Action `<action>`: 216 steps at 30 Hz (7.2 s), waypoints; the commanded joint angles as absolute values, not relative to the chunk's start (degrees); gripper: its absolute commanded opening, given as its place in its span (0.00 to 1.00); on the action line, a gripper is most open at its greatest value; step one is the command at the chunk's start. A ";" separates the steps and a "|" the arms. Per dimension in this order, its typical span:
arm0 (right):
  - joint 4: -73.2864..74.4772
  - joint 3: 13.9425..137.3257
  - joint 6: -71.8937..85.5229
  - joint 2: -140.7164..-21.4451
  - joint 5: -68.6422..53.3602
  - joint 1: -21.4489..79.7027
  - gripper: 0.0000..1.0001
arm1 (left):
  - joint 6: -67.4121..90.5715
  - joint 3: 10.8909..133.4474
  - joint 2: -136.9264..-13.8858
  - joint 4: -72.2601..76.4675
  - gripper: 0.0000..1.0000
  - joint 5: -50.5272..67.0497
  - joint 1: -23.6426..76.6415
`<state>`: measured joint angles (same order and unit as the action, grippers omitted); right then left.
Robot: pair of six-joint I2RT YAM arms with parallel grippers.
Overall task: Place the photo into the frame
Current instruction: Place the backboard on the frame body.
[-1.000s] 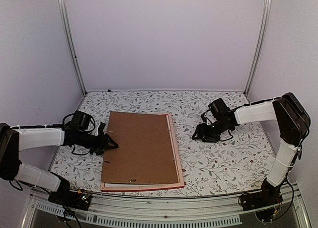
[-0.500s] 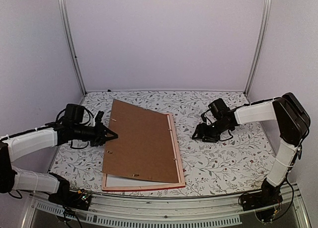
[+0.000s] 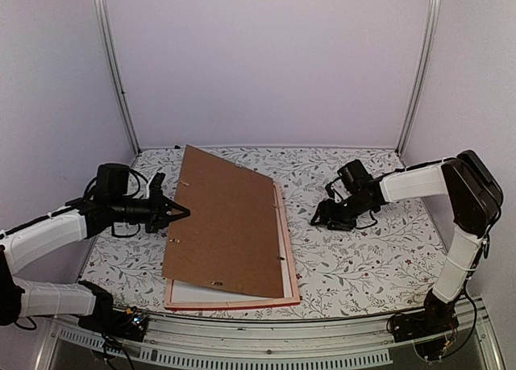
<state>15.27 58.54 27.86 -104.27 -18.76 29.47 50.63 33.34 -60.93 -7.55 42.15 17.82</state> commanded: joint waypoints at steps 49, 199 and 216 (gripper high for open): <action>14.85 57.39 28.86 -104.94 -18.79 30.15 0.68 | 56.33 22.13 -68.90 16.69 0.06 45.71 16.36; 13.40 58.84 30.06 -110.24 -20.85 33.20 0.68 | 41.52 29.93 -78.97 4.20 0.70 29.28 20.93; 19.60 62.88 30.20 -107.76 -14.60 38.05 0.68 | 43.13 27.67 -76.66 8.98 0.27 34.17 18.97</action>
